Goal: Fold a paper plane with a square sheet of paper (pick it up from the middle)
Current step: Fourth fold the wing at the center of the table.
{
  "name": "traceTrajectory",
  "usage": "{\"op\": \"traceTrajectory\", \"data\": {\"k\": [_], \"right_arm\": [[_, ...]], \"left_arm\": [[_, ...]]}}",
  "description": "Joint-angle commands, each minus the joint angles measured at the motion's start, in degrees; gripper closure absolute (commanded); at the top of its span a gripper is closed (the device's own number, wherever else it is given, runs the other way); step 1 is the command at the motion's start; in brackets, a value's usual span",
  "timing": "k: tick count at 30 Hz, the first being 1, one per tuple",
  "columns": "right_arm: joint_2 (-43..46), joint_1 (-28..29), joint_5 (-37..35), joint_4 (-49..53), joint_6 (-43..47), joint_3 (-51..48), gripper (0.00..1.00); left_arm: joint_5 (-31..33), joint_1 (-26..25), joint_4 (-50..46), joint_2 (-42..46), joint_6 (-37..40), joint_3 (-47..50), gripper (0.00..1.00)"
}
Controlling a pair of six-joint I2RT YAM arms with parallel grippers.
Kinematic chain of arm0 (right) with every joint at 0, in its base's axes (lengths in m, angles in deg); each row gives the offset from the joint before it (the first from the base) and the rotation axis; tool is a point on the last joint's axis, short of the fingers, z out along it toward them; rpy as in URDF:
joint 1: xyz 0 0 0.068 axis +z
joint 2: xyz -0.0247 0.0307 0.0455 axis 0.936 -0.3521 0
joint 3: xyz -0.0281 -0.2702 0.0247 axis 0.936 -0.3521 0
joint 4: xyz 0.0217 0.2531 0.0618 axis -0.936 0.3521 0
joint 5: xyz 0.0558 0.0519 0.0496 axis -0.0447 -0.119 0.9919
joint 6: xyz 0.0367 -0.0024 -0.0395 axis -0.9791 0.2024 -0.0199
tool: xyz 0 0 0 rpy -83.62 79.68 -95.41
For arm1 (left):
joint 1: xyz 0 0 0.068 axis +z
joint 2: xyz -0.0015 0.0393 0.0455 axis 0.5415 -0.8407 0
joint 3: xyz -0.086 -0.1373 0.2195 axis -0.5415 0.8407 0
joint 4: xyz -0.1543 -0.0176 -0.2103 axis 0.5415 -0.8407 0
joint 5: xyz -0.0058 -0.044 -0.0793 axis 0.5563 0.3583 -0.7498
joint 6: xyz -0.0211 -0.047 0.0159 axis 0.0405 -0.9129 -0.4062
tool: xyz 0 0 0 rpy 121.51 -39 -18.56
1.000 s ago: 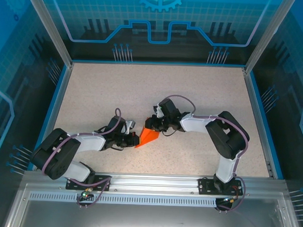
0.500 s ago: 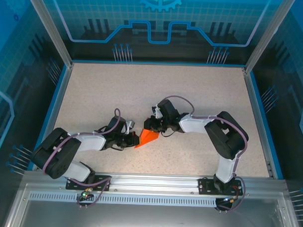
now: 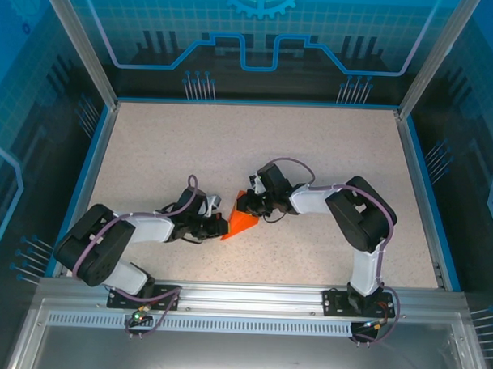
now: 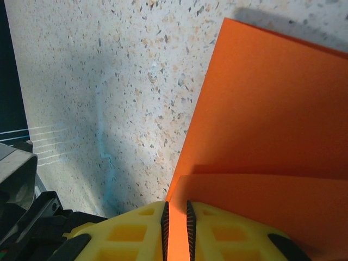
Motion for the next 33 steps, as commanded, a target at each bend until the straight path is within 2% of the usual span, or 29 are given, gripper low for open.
{"op": "traceTrajectory", "data": {"k": [1,8,26,33], "right_arm": [[-1.6,-0.6,1.7,-0.6,0.7,1.2,0.81],[-2.3,-0.7,3.5,-0.5,1.2,3.0,0.8],[-5.0,-1.3,-0.5,2.6,1.0,3.4,0.81],[-6.4,-1.4,-1.0,3.8,1.4,3.3,0.82]], "left_arm": [[0.0,1.3,-2.9,-1.9,-1.9,-0.3,1.0],[-3.5,3.7,-0.4,-1.5,-3.3,0.6,1.0],[-6.6,5.2,-2.8,-5.6,-1.9,-1.8,1.0],[-6.8,5.7,-4.1,-4.1,-1.2,-1.2,0.9]]}}
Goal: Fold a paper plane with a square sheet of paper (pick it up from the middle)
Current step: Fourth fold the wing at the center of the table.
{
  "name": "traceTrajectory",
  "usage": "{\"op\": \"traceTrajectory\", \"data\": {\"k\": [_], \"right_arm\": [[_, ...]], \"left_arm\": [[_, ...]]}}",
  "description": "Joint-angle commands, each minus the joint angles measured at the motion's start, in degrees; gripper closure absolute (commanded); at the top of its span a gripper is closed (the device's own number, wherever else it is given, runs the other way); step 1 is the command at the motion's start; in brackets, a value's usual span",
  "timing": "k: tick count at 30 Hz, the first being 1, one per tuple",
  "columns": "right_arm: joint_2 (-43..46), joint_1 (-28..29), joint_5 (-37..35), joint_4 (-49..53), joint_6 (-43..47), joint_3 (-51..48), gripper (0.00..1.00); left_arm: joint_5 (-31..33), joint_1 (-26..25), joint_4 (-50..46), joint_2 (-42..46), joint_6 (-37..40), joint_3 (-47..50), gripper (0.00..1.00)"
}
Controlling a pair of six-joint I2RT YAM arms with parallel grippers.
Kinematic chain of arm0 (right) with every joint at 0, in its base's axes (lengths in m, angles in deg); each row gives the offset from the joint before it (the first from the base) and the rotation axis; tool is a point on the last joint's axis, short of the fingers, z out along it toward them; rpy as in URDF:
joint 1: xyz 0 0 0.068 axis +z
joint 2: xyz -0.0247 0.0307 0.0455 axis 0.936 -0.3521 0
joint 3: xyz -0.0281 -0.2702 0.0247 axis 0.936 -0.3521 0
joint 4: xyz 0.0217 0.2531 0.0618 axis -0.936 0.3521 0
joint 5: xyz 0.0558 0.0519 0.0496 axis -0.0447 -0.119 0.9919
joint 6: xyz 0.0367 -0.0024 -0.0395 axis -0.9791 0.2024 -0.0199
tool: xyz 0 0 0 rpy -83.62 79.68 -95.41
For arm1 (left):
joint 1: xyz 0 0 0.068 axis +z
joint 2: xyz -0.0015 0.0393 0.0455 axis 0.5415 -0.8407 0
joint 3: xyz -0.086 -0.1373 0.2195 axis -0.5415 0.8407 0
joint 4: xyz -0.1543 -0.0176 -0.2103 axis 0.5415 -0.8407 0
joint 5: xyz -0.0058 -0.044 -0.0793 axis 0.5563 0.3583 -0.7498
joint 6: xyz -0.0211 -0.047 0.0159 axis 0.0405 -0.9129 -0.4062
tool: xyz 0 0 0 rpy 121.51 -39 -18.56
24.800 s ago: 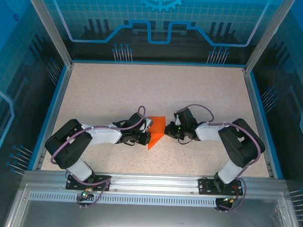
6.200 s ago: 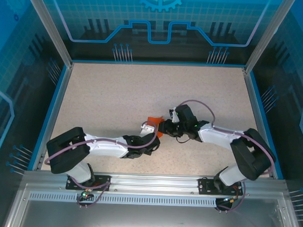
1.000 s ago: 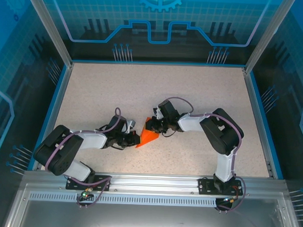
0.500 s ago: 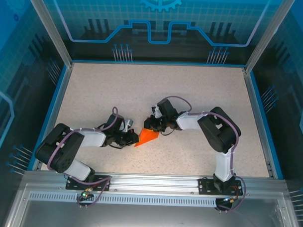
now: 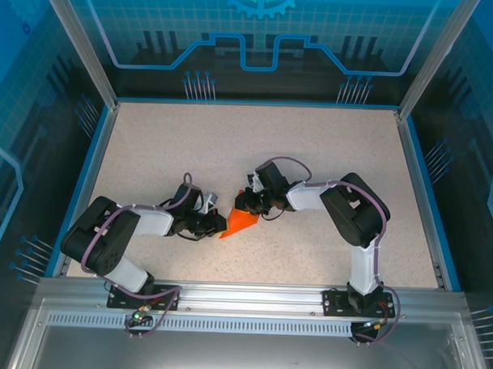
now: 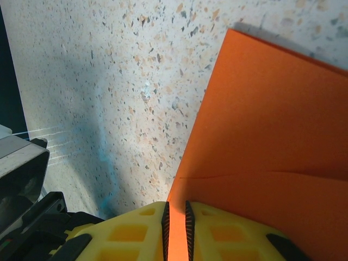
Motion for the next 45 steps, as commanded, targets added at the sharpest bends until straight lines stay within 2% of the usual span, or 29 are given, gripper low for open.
{"op": "traceTrajectory", "data": {"k": [1,13,29,39,45], "right_arm": [[-2.8,-0.9,-2.0,3.3,1.2,0.1,0.82],[-2.8,-0.9,-2.0,3.6,1.7,-0.1,0.82],[-2.5,-0.9,-2.7,4.3,1.9,-0.6,0.82],[-3.1,-0.8,-2.8,4.8,2.1,0.0,0.82],[-3.3,-0.8,-2.8,5.1,2.0,0.3,0.82]], "left_arm": [[1.2,0.6,-4.3,0.2,1.2,0.5,0.9],[-1.0,0.7,-8.3,4.2,3.4,0.7,0.87],[3.6,0.6,-12.0,3.2,2.4,1.0,0.98],[4.4,-0.2,-15.8,4.8,3.2,0.0,0.83],[7.5,-1.4,-19.9,3.9,3.7,-1.7,0.85]]}}
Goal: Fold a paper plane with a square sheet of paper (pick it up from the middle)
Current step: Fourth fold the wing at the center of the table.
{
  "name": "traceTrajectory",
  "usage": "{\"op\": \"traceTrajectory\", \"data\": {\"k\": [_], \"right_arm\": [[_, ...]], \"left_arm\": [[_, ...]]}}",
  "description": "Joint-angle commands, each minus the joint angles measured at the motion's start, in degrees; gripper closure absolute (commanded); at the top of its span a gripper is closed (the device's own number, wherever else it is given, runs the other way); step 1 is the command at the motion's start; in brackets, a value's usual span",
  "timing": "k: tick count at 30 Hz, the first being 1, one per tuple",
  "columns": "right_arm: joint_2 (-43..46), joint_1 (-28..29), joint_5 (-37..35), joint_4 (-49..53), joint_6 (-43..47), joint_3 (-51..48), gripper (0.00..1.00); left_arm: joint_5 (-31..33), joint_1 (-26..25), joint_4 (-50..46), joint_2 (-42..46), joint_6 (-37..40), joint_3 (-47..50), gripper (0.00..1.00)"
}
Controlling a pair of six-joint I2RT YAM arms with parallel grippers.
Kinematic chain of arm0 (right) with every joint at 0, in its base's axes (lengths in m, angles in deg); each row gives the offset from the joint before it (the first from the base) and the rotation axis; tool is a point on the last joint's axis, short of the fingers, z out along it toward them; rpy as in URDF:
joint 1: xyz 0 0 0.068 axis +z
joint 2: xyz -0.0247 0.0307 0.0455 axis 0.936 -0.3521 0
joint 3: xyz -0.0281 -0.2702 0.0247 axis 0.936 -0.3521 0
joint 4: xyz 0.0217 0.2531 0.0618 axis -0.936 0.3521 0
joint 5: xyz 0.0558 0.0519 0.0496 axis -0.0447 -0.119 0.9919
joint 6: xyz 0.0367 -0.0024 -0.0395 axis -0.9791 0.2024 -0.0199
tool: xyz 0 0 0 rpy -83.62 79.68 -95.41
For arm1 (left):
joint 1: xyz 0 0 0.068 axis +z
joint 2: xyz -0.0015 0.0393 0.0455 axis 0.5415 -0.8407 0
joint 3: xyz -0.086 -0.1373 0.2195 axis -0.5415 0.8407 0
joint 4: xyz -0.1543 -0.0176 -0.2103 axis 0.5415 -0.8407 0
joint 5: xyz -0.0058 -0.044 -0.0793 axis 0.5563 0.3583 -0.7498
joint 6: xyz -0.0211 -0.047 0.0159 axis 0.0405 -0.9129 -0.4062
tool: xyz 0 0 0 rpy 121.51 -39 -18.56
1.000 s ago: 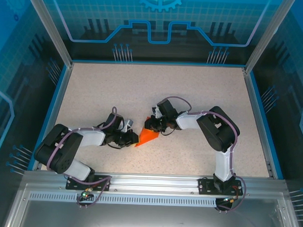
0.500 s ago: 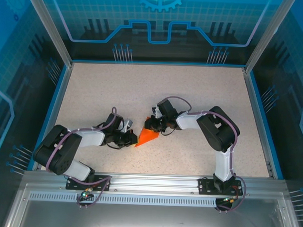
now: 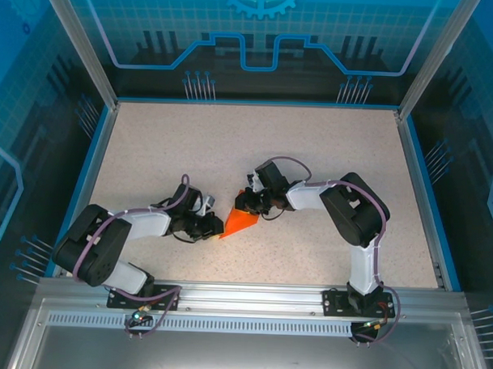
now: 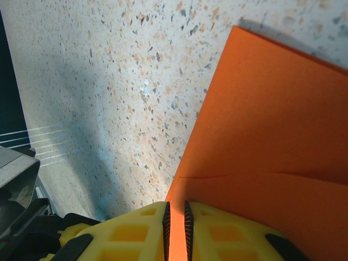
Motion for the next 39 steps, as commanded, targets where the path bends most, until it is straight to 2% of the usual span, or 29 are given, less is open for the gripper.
{"op": "traceTrajectory", "data": {"k": [1,13,15,17,22,31,39], "right_arm": [[-3.2,-0.7,-3.1,4.4,1.6,0.0,0.82],[-3.9,-0.6,-3.5,5.1,1.8,-0.1,0.82],[-4.0,-0.6,-3.7,5.4,1.9,0.0,0.82],[-4.2,-0.6,-3.8,5.6,2.0,0.1,0.82],[-4.1,-0.6,-3.9,5.8,2.0,0.2,0.82],[-4.0,-0.6,-3.8,5.9,1.9,0.5,0.82],[-3.8,-0.3,-4.0,6.2,1.9,0.3,0.82]], "left_arm": [[4.5,-0.9,-9.0,-0.8,0.6,-0.6,0.85],[11.2,-3.6,-13.0,-1.9,-0.9,-2.1,0.96],[11.8,-4.3,-13.7,-2.2,-1.0,-2.4,0.95],[12.7,-4.6,-14.3,-1.6,-1.4,-2.3,0.88],[13.8,-4.8,-15.9,1.6,-2.0,-1.7,0.85],[14.6,-5.1,-17.7,1.4,-1.8,-2.5,0.85],[18.2,-6.7,-20.1,-0.9,-2.3,-4.2,0.91]]}}
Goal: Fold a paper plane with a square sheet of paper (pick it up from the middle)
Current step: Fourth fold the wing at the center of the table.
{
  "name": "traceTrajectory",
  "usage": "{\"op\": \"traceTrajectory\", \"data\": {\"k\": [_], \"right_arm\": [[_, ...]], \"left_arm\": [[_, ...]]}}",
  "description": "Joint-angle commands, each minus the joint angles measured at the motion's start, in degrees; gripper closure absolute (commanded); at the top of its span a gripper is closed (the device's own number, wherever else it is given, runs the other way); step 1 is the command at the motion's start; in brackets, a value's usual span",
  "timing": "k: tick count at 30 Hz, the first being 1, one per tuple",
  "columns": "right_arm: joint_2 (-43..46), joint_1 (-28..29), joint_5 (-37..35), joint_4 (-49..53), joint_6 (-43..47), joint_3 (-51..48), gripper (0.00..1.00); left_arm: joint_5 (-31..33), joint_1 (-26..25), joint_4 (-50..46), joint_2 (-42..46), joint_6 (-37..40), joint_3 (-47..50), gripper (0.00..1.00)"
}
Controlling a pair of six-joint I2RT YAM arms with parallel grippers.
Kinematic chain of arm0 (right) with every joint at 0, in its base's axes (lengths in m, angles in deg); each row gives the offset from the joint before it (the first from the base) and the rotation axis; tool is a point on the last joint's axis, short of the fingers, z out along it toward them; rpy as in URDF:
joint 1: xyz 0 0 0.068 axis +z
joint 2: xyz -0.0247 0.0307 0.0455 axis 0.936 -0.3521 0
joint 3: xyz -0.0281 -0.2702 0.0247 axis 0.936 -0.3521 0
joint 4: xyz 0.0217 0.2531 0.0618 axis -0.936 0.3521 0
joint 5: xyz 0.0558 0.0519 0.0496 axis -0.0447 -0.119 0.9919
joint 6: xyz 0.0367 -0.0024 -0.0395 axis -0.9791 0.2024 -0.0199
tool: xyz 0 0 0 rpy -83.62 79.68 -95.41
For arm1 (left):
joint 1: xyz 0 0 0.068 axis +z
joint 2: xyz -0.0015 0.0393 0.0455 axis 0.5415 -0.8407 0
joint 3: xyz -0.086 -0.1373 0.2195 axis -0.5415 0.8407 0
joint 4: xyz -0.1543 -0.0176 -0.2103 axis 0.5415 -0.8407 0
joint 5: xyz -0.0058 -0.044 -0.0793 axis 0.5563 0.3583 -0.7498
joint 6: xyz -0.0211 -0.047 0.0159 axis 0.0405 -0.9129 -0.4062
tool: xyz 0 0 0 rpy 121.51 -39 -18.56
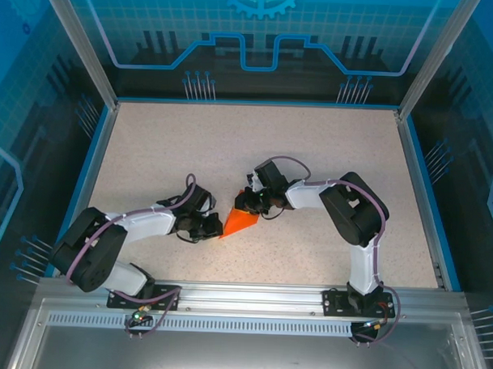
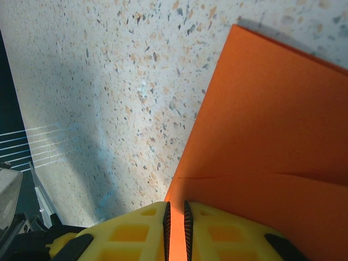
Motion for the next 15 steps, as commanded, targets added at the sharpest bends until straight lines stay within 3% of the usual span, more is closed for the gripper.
{"op": "traceTrajectory", "data": {"k": [1,5,15], "right_arm": [[-3.3,-0.3,-4.2,4.7,1.9,-0.7,0.82],[-3.4,-0.2,-4.4,5.0,1.9,-0.7,0.82],[-3.2,-0.2,-4.8,5.6,2.1,-0.6,0.82]], "left_arm": [[5.6,-1.0,-8.9,-2.6,-0.7,0.5,0.91],[7.3,-1.3,-10.4,-0.6,-0.8,0.3,0.91],[5.9,-1.3,-13.3,13.8,-0.4,-1.9,0.77]]}}
